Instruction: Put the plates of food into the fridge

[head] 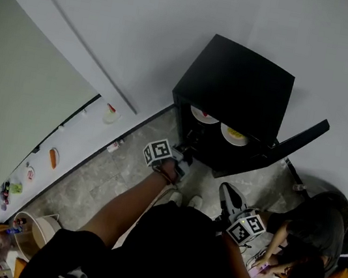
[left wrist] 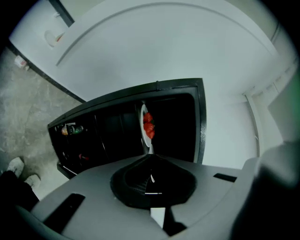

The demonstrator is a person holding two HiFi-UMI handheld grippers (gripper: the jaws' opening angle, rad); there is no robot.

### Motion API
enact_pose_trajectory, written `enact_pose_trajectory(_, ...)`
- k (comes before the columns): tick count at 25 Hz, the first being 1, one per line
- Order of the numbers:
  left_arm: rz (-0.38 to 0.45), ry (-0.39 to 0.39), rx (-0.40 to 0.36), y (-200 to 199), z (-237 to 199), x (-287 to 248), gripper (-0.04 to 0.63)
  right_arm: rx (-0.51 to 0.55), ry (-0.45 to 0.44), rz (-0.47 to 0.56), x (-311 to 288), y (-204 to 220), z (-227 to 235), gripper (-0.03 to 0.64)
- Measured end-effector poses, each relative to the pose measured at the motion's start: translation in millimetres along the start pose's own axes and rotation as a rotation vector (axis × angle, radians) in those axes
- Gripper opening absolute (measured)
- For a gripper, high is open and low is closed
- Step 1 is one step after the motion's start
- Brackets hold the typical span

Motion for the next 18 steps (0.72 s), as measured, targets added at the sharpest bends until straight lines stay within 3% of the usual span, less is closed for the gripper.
enact_pose_trajectory(5,-0.038,0.049,-0.161,20.8,30.9,19.1,0.023,0.003,-0.015,-0.013,-2.0,3.6,-4.2,0.025)
enact_pose_trajectory(9,-0.131,0.114,-0.326,47.6,59.3,37.2,0.023,0.007,-0.028,-0.025,-3.5,8.0,-7.9,0.025)
enact_pose_trajectory(14,-0.218,0.157,-0.65,73.9,88.5,63.8,0.023,0.035,-0.026,-0.047,-4.0,10.7,-10.5,0.025)
enact_pose_trajectory(18,-0.213,0.171,-0.833,83.1,104.9,82.4,0.023,0.035,-0.024,-0.055,-2.5,15.0,-13.6,0.025)
Point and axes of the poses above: the fingertips, and each gripper's own axes: x backward along the fingers, z to its right, y out of its underside, the point moved 3 cm from there along x, backward along the fingers, and after that the axes turned 3 degrees about -x, right-handed, at the moved point
